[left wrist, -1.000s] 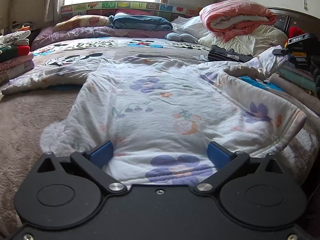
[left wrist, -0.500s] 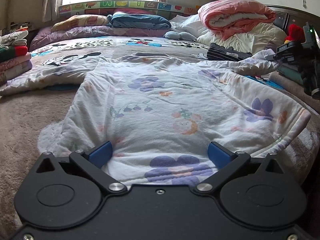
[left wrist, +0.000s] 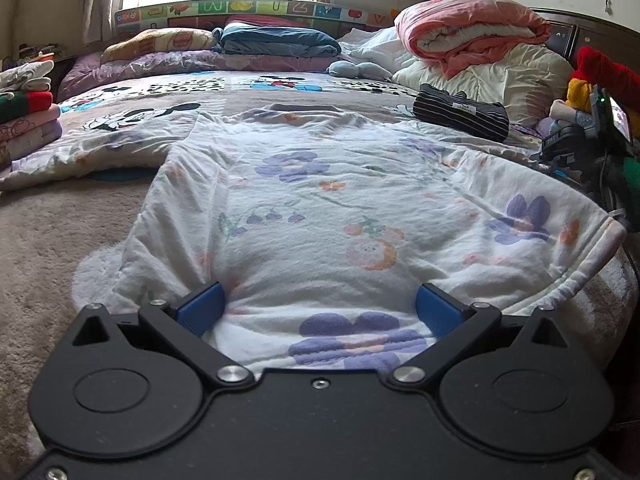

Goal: Fold clothes

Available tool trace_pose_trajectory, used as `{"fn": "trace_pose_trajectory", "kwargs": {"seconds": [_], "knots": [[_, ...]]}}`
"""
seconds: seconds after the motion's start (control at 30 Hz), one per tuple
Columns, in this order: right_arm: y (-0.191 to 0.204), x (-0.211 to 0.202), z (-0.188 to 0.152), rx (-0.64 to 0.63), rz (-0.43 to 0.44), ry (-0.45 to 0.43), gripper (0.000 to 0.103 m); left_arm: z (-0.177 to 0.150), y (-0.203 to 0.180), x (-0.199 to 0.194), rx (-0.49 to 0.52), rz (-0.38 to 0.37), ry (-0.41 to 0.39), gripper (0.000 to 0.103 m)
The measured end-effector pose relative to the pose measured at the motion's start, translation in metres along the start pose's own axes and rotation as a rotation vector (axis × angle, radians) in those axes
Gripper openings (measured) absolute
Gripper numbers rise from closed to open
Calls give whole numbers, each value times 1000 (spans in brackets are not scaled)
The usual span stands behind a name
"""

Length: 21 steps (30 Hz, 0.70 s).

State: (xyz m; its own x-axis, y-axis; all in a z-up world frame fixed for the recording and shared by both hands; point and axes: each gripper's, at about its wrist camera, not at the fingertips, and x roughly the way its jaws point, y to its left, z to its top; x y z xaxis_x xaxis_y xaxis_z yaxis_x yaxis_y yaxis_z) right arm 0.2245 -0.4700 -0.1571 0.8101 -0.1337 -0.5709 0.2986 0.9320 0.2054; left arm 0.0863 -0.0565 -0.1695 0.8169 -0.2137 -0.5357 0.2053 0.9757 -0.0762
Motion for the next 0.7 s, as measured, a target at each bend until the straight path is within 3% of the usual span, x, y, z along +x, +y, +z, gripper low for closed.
{"fn": "trace_pose_trajectory", "kwargs": {"seconds": [0.2,0.37,0.47,0.57,0.7], "knots": [[-3,10,2,14,-30,33,13,1,0,0,1,0,1,103],[-7,4,8,55,-65,36,32,0,-1,0,1,0,1,103],[-5,-11,7,15,-128,15,25,0,0,-1,1,1,-1,103],[1,-36,-1,-13,-99,-23,27,-1,-1,-2,3,2,-5,103],[16,-79,-18,12,35,-47,28,-2,-2,-5,5,5,-8,103]]}}
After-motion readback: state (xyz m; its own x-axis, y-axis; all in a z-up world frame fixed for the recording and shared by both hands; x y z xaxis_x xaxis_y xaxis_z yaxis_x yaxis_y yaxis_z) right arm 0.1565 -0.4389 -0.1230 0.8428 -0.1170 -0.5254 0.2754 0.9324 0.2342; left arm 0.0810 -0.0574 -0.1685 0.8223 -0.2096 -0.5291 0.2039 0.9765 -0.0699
